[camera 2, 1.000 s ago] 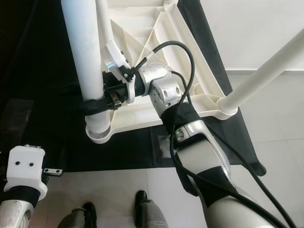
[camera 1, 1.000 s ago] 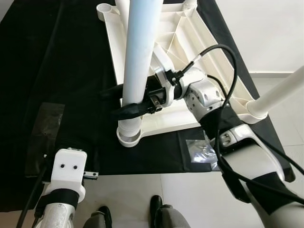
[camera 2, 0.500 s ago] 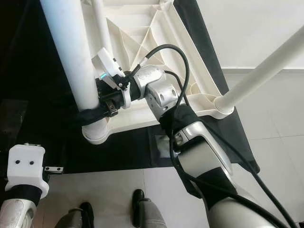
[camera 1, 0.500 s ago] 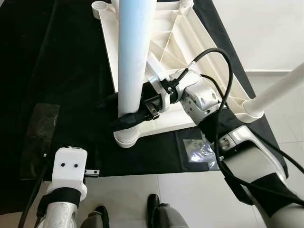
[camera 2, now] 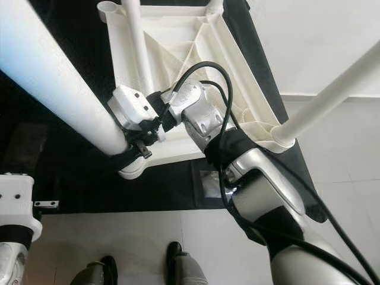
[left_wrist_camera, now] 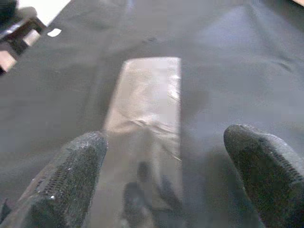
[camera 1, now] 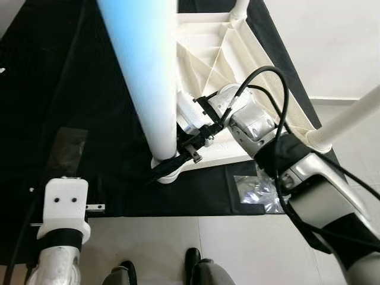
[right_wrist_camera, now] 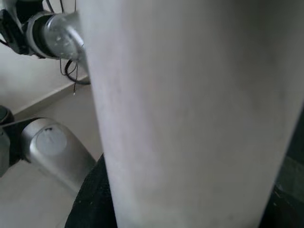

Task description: Building children table

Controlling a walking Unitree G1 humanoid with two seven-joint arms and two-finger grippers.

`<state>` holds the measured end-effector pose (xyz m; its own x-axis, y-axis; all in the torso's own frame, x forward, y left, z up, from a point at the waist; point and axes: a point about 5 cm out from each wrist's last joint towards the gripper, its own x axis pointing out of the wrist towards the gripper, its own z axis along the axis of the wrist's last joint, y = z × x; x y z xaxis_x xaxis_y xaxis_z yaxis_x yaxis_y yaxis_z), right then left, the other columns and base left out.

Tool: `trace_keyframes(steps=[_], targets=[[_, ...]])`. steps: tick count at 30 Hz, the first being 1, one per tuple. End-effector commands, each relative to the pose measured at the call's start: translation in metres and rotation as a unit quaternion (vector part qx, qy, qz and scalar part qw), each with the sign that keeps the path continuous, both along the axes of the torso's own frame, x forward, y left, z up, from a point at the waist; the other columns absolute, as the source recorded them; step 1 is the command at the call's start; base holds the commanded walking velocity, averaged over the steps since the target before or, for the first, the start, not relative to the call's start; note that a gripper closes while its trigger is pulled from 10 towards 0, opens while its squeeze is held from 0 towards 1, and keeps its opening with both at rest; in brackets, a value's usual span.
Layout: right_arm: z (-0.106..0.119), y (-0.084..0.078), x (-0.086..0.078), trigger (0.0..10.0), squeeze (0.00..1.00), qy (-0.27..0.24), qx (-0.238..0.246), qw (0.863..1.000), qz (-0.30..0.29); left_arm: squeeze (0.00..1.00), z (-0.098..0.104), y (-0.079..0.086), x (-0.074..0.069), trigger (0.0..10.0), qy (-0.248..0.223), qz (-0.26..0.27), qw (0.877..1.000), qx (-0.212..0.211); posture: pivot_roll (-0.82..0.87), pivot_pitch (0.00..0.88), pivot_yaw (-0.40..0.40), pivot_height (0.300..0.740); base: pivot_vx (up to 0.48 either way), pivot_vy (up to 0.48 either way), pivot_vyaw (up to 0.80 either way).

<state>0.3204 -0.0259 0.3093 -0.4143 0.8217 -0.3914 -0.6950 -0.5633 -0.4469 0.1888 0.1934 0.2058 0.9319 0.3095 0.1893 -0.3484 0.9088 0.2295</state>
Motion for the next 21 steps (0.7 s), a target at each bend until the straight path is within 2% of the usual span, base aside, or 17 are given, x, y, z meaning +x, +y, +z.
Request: trace_keyframes(steps=[1,2,6,8,10,12,13,16,21], targets=[[-0.055,-0.011,0.007,10.0,0.00,0.081,-0.090,0.992,-0.036,0.00,-0.001,0.003,-0.002,10.0,0.010,0.005,1.000,0.010,0.02,0.412,-0.166,0.740,0.000,0.000,0.00],[-0.055,-0.011,0.007,10.0,0.00,0.081,-0.090,0.992,-0.036,0.00,-0.001,0.003,-0.002,10.0,0.010,0.005,1.000,0.010,0.02,0.412,-0.166,0.740,0.000,0.000,0.00],[-0.053,-0.011,0.010,10.0,0.00,0.144,-0.039,0.988,-0.050,0.00,0.000,0.004,-0.002,10.0,0.009,0.007,1.000,0.010,0.02,0.412,-0.166,0.740,0.000,0.000,0.00],[-0.053,-0.011,0.010,10.0,0.00,0.144,-0.039,0.988,-0.050,0.00,0.000,0.004,-0.002,10.0,0.009,0.007,1.000,0.010,0.02,0.412,-0.166,0.740,0.000,0.000,0.00],[-0.048,-0.014,0.014,10.0,0.00,0.201,0.012,0.978,-0.058,0.00,0.000,0.006,-0.002,10.0,0.009,0.009,1.000,0.011,0.03,0.415,-0.158,0.740,0.000,0.000,0.00],[-0.048,-0.014,0.014,10.0,0.00,0.201,0.012,0.978,-0.058,0.00,0.000,0.006,-0.002,10.0,0.009,0.009,1.000,0.011,0.03,0.415,-0.158,0.740,0.000,0.000,0.00],[-0.047,-0.017,0.015,10.0,0.00,0.223,0.033,0.972,-0.061,0.00,0.001,0.006,-0.001,10.0,0.009,0.009,1.000,0.011,0.03,0.415,-0.157,0.740,0.000,0.000,0.00],[-0.052,-0.023,0.015,10.0,0.00,0.240,0.048,0.967,-0.066,0.00,0.001,0.007,0.000,10.0,0.009,0.008,1.000,0.012,0.03,0.415,-0.143,0.740,0.000,0.000,0.00],[-0.057,-0.026,0.014,10.0,0.00,0.242,0.043,0.967,-0.068,0.00,0.002,0.008,0.002,10.0,0.009,0.006,1.000,0.012,0.03,0.414,-0.139,0.740,0.000,0.000,0.00]])
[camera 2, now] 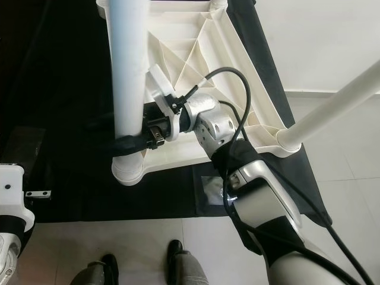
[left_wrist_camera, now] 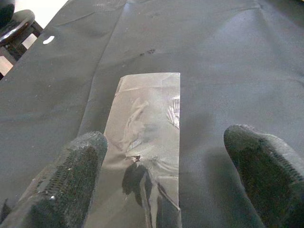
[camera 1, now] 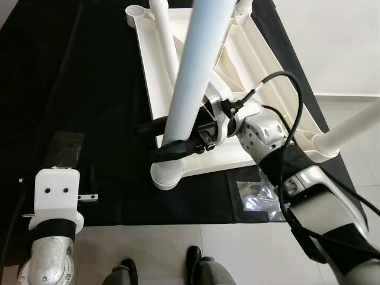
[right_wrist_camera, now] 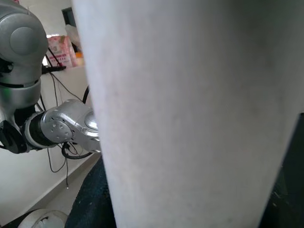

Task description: Building children table

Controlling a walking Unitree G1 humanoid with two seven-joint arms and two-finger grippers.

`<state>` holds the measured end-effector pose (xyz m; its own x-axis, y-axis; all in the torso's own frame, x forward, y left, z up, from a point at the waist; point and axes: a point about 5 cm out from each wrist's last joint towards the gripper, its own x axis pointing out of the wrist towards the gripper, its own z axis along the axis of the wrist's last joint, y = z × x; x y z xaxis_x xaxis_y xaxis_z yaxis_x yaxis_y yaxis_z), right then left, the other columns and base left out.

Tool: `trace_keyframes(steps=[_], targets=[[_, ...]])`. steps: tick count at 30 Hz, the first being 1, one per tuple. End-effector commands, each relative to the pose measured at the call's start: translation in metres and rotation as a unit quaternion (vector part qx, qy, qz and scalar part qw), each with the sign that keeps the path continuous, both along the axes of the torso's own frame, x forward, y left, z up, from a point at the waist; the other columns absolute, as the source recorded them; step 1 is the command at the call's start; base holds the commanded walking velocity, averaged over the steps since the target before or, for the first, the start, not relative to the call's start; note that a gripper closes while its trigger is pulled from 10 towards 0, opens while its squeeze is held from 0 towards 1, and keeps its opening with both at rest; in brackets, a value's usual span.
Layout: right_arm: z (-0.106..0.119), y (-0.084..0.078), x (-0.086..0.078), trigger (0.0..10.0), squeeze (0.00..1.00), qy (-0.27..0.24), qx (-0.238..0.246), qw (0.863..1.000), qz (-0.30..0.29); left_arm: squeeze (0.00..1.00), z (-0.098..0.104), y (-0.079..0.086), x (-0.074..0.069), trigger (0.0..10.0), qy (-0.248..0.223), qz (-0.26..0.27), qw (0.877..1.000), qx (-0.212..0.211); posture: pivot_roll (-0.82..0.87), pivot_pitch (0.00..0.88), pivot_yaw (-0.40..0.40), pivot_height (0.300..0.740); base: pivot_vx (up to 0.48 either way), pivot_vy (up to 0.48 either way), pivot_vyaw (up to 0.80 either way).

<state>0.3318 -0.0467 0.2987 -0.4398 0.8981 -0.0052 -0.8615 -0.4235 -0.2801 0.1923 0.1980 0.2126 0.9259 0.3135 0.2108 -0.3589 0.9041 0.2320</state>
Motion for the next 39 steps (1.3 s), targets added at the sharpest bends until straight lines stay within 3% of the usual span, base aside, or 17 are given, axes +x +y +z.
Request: trace_keyframes(steps=[1,11,14,20,39], targets=[[-0.049,-0.005,0.002,10.0,0.00,0.063,-0.093,0.994,-0.017,0.00,-0.004,0.003,-0.001,10.0,0.019,0.002,1.000,0.007,0.04,0.414,-0.137,0.740,0.000,0.000,0.00],[-0.058,-0.008,0.002,10.0,0.00,0.007,-0.153,0.988,-0.025,0.00,-0.003,0.004,0.000,10.0,0.018,0.001,1.000,0.005,0.04,0.413,-0.134,0.740,0.000,0.000,0.00],[-0.060,-0.009,0.002,10.0,0.00,-0.036,-0.190,0.981,-0.024,0.00,-0.004,0.003,0.001,10.0,0.019,0.000,1.000,0.003,0.03,0.414,-0.133,0.740,0.000,0.000,0.00],[-0.054,-0.009,0.004,10.0,0.00,-0.054,-0.205,0.977,-0.027,0.00,-0.003,0.003,0.001,10.0,0.019,0.000,1.000,0.002,0.03,0.415,-0.137,0.740,0.000,0.000,0.00],[-0.070,-0.008,0.004,10.0,0.00,0.004,-0.177,0.982,-0.063,0.00,-0.002,0.003,0.002,10.0,0.020,-0.001,1.000,0.002,0.03,0.409,-0.130,0.740,0.000,0.000,0.00]])
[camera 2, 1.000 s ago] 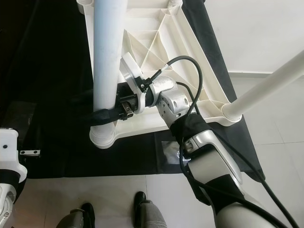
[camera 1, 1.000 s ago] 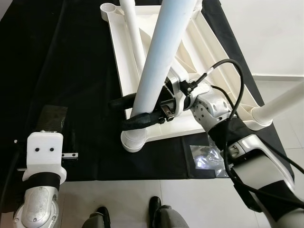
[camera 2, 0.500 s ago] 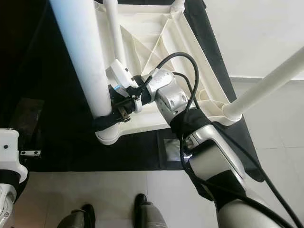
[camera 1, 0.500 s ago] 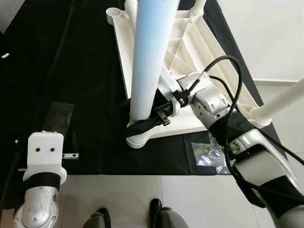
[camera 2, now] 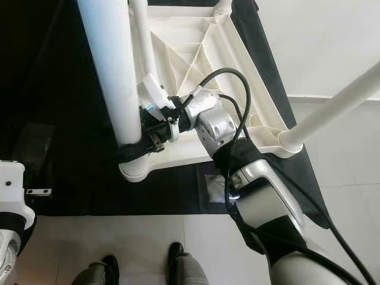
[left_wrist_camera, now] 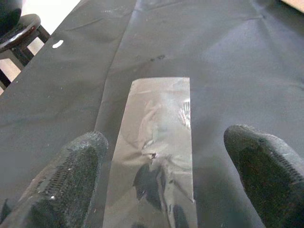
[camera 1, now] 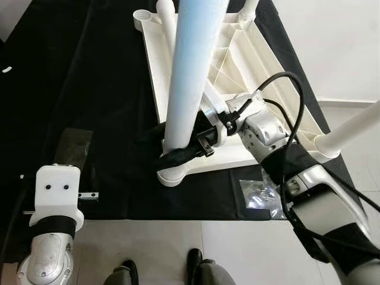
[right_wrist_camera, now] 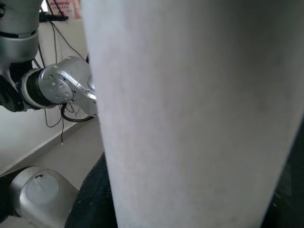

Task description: Building children table

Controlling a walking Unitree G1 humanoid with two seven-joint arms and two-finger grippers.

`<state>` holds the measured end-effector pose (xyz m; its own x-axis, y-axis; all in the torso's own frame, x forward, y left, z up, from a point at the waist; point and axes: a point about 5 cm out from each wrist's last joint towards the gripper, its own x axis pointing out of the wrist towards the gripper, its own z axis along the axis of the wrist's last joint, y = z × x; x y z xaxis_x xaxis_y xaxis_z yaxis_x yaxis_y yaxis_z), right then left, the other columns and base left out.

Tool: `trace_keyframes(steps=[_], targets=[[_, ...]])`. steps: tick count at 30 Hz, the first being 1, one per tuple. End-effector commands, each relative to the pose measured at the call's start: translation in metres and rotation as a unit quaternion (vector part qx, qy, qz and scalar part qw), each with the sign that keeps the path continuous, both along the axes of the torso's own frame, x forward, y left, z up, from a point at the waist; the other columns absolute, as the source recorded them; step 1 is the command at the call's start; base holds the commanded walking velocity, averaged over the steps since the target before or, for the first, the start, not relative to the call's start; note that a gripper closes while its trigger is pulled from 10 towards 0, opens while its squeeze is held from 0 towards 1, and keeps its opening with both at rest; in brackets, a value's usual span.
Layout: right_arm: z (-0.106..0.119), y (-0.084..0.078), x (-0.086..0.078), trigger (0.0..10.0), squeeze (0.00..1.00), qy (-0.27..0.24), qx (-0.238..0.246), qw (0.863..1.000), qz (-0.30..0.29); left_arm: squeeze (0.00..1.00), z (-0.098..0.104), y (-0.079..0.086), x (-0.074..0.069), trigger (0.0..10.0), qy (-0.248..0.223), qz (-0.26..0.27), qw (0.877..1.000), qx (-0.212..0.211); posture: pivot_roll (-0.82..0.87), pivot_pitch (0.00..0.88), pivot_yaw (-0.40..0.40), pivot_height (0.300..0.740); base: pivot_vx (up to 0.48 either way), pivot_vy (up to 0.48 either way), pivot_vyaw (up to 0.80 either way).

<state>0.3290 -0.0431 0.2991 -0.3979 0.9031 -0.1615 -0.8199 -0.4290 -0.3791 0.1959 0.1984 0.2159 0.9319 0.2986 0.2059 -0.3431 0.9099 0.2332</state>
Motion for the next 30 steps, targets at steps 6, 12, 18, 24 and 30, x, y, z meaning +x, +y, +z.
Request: trace_keyframes(steps=[6,12,18,24,30], targets=[[-0.077,-0.013,0.007,10.0,0.00,0.091,-0.121,0.983,-0.105,0.00,-0.005,0.002,0.000,10.0,0.016,0.005,1.000,0.002,0.02,0.400,-0.124,0.740,0.000,0.000,0.00],[-0.085,-0.018,0.009,10.0,0.00,0.107,-0.105,0.966,-0.210,0.00,-0.004,0.000,0.006,10.0,0.011,-0.005,1.000,0.001,0.01,0.381,-0.113,0.740,0.000,0.000,0.00],[-0.084,-0.020,0.013,10.0,0.00,0.112,-0.092,0.955,-0.257,0.00,-0.004,0.001,0.007,10.0,0.010,-0.007,1.000,0.001,0.01,0.379,-0.111,0.740,0.000,0.000,0.00],[-0.097,-0.018,0.010,10.0,0.00,0.138,-0.058,0.894,-0.423,0.00,0.001,0.006,0.009,10.0,0.003,-0.003,1.000,0.008,0.00,0.378,-0.139,0.740,0.000,0.000,0.00],[-0.117,-0.005,-0.026,10.0,0.00,0.134,-0.027,0.856,-0.499,0.00,0.008,0.015,0.012,10.0,-0.011,0.010,1.000,0.016,0.00,0.383,-0.138,0.740,0.000,0.000,0.00]])
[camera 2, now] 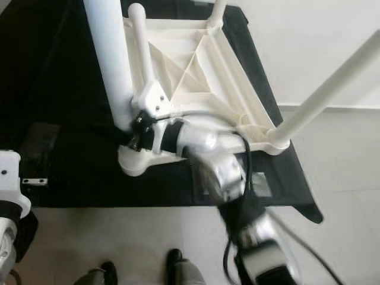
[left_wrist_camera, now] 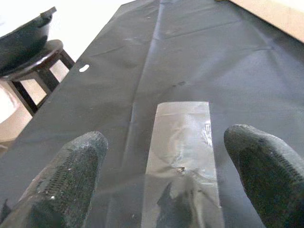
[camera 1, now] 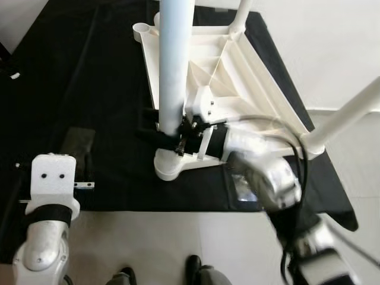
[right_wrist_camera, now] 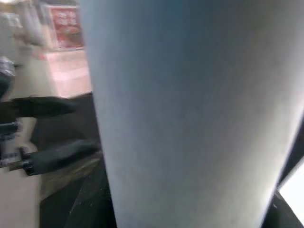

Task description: Building children table

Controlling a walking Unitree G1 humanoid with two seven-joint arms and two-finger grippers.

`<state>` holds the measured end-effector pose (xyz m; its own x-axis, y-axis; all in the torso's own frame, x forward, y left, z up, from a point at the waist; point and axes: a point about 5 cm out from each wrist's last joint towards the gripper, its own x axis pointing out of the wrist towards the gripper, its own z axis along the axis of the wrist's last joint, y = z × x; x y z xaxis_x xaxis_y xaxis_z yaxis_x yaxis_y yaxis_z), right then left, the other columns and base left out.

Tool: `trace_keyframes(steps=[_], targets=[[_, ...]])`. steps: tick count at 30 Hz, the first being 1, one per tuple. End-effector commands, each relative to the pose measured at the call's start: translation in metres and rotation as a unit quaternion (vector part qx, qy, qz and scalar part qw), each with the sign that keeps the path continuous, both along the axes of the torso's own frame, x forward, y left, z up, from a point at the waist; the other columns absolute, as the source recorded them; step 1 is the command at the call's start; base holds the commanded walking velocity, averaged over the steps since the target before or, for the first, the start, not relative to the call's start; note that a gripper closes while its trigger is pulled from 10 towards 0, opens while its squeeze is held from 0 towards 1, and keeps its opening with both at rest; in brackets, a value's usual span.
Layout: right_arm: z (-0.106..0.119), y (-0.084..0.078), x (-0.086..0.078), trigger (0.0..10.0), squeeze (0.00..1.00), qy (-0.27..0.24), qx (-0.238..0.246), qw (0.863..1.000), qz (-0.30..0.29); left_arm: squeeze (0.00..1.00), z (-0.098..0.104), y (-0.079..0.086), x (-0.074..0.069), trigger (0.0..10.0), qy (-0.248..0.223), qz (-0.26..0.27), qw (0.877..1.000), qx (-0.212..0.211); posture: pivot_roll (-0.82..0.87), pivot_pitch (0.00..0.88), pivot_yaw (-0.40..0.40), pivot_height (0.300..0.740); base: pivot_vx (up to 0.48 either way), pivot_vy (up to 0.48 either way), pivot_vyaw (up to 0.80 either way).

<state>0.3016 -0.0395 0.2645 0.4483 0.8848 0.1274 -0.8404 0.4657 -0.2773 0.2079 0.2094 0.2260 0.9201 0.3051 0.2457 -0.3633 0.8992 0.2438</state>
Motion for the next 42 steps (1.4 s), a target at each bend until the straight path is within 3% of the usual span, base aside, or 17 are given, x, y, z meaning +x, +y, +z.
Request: trace_keyframes(steps=[1,11,17,22,24,25,26,27,28,30,31,32,33,34,36,39,42], targets=[[-0.088,-0.003,-0.011,10.0,0.00,0.157,-0.116,0.978,-0.071,0.00,0.000,0.007,0.002,10.0,0.003,0.005,1.000,0.007,-0.01,0.383,-0.126,0.740,0.000,0.000,0.00],[-0.092,0.009,-0.020,10.0,0.00,0.149,-0.097,0.978,-0.114,0.00,0.011,0.013,0.011,10.0,-0.014,-0.004,1.000,0.017,-0.01,0.351,-0.101,0.740,0.000,0.000,0.00],[-0.091,0.010,-0.015,10.0,0.00,0.150,-0.074,0.975,-0.148,0.00,0.040,-0.001,0.025,10.0,-0.058,-0.125,0.990,-0.027,0.01,0.325,-0.090,0.740,0.000,0.000,0.00],[-0.090,0.011,-0.019,10.0,0.00,0.151,-0.067,0.971,-0.174,0.00,0.081,-0.007,0.032,10.0,-0.107,-0.268,0.955,-0.063,0.02,0.297,-0.081,0.740,0.000,0.000,0.00],[-0.090,0.011,-0.019,10.0,0.00,0.151,-0.067,0.971,-0.174,0.00,0.081,-0.007,0.032,10.0,-0.107,-0.268,0.955,-0.063,0.02,0.297,-0.081,0.740,0.000,0.000,0.00],[-0.090,0.011,-0.019,10.0,0.00,0.149,-0.066,0.970,-0.182,0.00,0.096,-0.008,0.032,10.0,-0.116,-0.322,0.938,-0.056,0.02,0.280,-0.078,0.740,0.000,0.000,0.00],[-0.090,0.011,-0.019,10.0,0.00,0.149,-0.066,0.970,-0.182,0.00,0.096,-0.008,0.032,10.0,-0.116,-0.322,0.938,-0.056,0.02,0.280,-0.078,0.740,0.000,0.000,0.00],[-0.090,0.012,-0.018,10.0,0.00,0.147,-0.064,0.969,-0.187,0.00,0.111,-0.010,0.029,10.0,-0.117,-0.384,0.915,-0.035,0.03,0.269,-0.078,0.740,0.000,0.000,0.00],[-0.090,0.012,-0.018,10.0,0.00,0.147,-0.064,0.969,-0.187,0.00,0.111,-0.010,0.029,10.0,-0.117,-0.384,0.915,-0.035,0.03,0.269,-0.078,0.740,0.000,0.000,0.00],[-0.087,0.016,-0.014,10.0,0.00,0.141,-0.061,0.970,-0.190,0.00,0.131,-0.016,0.025,10.0,-0.101,-0.491,0.865,0.012,0.04,0.251,-0.075,0.740,0.000,0.000,0.00],[-0.087,0.016,-0.014,10.0,0.00,0.141,-0.061,0.970,-0.190,0.00,0.131,-0.016,0.025,10.0,-0.101,-0.491,0.865,0.012,0.04,0.251,-0.075,0.740,0.000,0.000,0.00],[-0.085,0.018,-0.011,10.0,0.00,0.137,-0.059,0.970,-0.189,0.00,0.138,-0.020,0.023,10.0,-0.090,-0.537,0.839,0.030,0.04,0.248,-0.073,0.740,0.000,0.000,0.00],[-0.085,0.018,-0.011,10.0,0.00,0.137,-0.059,0.970,-0.189,0.00,0.138,-0.020,0.023,10.0,-0.090,-0.537,0.839,0.030,0.04,0.248,-0.073,0.740,0.000,0.000,0.00],[-0.085,0.019,-0.010,10.0,0.00,0.136,-0.058,0.971,-0.189,0.00,0.141,-0.022,0.022,10.0,-0.082,-0.563,0.822,0.038,0.04,0.245,-0.071,0.740,0.000,0.000,0.00],[-0.085,0.019,-0.010,10.0,0.00,0.136,-0.058,0.971,-0.189,0.00,0.141,-0.022,0.022,10.0,-0.082,-0.563,0.822,0.038,0.04,0.245,-0.071,0.740,0.000,0.000,0.00],[-0.080,0.022,-0.002,10.0,0.00,0.126,-0.054,0.972,-0.192,0.00,0.148,-0.042,0.014,10.0,-0.025,-0.691,0.719,0.074,0.05,0.224,-0.058,0.740,0.000,0.000,0.00],[-0.079,0.022,-0.001,10.0,0.00,0.124,-0.053,0.972,-0.192,0.00,0.148,-0.045,0.012,10.0,-0.010,-0.715,0.694,0.081,0.05,0.224,-0.058,0.740,0.000,0.000,0.00]])
